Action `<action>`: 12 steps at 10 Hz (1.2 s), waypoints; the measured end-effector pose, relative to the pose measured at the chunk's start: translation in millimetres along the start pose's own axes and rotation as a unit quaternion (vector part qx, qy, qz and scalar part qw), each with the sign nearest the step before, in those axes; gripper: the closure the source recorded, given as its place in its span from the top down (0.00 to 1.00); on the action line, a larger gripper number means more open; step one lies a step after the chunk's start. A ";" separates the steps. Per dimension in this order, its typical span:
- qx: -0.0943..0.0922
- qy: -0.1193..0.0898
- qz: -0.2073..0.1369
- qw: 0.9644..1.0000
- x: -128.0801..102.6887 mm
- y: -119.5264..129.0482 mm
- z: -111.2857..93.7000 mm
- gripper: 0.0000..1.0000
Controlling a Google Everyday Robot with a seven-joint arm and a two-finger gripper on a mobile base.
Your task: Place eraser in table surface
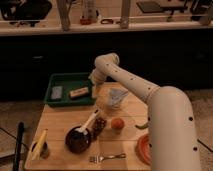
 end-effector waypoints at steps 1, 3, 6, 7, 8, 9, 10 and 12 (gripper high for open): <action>-0.002 0.001 -0.001 1.000 0.5 0.4 1.8 0.80; -0.005 0.001 -0.009 1.000 -2.5 -1.1 3.2 0.80; -0.010 0.011 -0.037 0.999 -18.8 -8.4 7.9 0.80; -0.012 0.015 -0.043 0.999 -20.2 -9.1 9.0 0.80; -0.014 0.019 -0.051 0.998 -24.4 -10.7 11.1 0.80; -0.017 0.022 -0.060 0.998 -30.8 -12.3 14.4 0.80; -0.020 0.025 -0.065 0.997 -32.8 -13.2 16.9 0.80; -0.027 0.030 -0.075 0.996 -37.7 -14.5 22.8 0.80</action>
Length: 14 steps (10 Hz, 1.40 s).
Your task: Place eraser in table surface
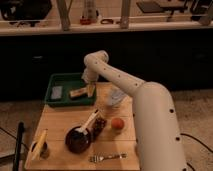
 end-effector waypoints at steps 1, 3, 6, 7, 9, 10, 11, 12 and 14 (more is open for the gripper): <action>-0.004 0.001 -0.006 1.000 -3.8 -1.3 3.4 0.80; -0.012 0.005 -0.015 1.000 -11.1 -4.0 11.3 0.80; -0.022 0.010 -0.020 1.000 -14.3 -6.3 20.4 0.80; -0.025 0.011 -0.020 0.999 -15.3 -6.9 23.6 0.80; -0.032 0.013 -0.020 0.999 -17.9 -7.6 32.2 0.80; -0.038 0.014 -0.020 0.999 -19.6 -7.6 39.3 0.80; -0.044 0.015 -0.020 0.999 -20.6 -6.6 45.5 0.80; -0.048 0.014 -0.020 0.999 -21.7 -6.7 51.2 0.80; -0.059 0.009 -0.015 0.998 -21.5 -4.4 67.0 0.80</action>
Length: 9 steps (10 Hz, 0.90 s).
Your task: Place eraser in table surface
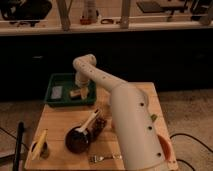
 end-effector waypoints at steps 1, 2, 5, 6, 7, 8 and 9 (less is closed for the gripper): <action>-0.006 -0.002 0.004 1.000 3.8 1.7 6.4 0.80; -0.008 -0.006 0.008 1.000 7.4 2.2 12.2 0.80; -0.019 -0.018 0.018 0.999 14.8 4.9 28.7 0.74; -0.023 -0.020 0.020 0.999 20.4 7.7 32.5 0.61; -0.023 -0.022 0.019 0.999 20.7 8.4 34.2 0.52; -0.021 -0.025 0.017 0.999 19.7 8.1 32.7 0.32; -0.018 -0.023 0.014 0.999 19.5 7.2 28.4 0.22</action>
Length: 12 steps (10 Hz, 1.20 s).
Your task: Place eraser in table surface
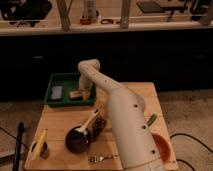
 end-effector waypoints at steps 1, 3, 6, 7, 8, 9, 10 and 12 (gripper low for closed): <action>0.005 0.004 -0.003 1.000 1.7 -0.7 -5.8 0.12; 0.016 0.008 -0.007 1.000 -2.2 -1.6 -29.8 0.00; 0.032 0.014 -0.018 0.999 -9.4 -1.6 -68.2 0.00; 0.035 0.015 -0.022 0.999 -11.1 -1.7 -74.3 0.00; 0.037 0.016 -0.026 0.999 -11.3 -1.7 -78.1 0.00; 0.039 0.014 -0.031 0.999 -11.4 -1.4 -82.9 0.00; 0.040 0.012 -0.037 0.998 -13.3 -1.5 -86.7 0.00; 0.041 0.003 -0.050 0.998 -16.4 -0.1 -94.5 0.00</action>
